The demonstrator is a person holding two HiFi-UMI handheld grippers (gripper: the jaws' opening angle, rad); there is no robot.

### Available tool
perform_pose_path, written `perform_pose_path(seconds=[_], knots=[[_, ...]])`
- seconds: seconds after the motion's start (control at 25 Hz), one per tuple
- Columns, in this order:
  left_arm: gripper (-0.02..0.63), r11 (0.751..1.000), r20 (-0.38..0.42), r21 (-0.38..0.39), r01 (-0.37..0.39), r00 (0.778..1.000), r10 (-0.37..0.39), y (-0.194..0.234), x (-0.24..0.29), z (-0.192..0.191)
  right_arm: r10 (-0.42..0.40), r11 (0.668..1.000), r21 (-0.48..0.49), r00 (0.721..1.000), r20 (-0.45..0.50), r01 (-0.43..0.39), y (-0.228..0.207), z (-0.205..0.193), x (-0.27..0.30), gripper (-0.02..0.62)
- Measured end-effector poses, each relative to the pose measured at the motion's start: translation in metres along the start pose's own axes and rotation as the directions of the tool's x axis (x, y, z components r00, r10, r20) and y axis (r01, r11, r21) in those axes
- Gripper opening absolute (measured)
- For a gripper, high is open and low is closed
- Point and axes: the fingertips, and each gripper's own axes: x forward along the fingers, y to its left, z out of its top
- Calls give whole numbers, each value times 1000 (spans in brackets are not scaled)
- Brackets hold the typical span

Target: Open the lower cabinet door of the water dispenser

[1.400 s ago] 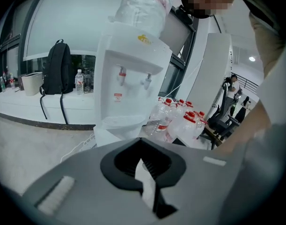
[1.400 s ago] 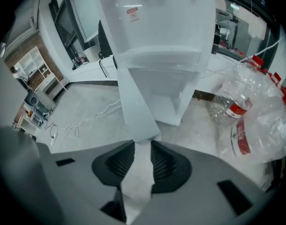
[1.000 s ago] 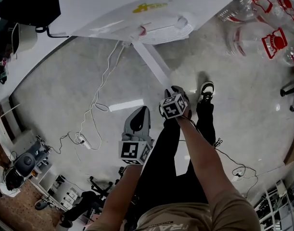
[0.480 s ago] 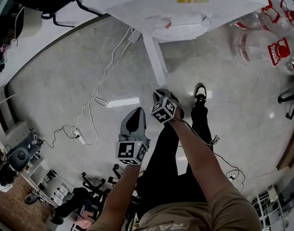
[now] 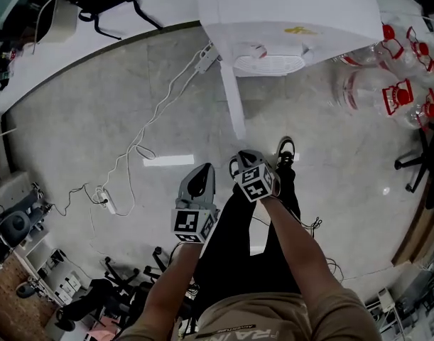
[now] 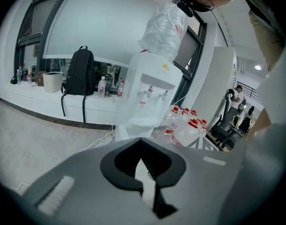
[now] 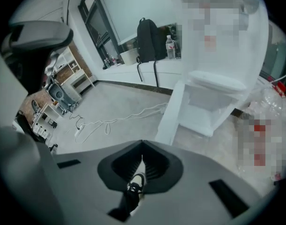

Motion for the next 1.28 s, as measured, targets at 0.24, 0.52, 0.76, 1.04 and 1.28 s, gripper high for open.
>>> perform_pose_path(seconds=[0.24,0.52,0.76,1.04,1.28], knots=[[2,998,18,53,25,999,-26,-26,-20,32,46,999,-21,999,7,-45,-1,7,-71,9],[2,993,59,100,61,996,-67,-83,-39,92,63,996,-68,991,114,-56,-10,52,-184,9],[2,992,127,117,41,990,-56,-133,-50,154,69,994,-101,981,183,-51,-26,87,-268,9],[2,992,198,130,5,980,-31,-184,-53,218,50,975,-219,944,326,24,-52,132,-366,9],[2,976,263,208,-57,965,0,-210,-55,276,26,978,-197,883,469,76,-89,177,-445,9]])
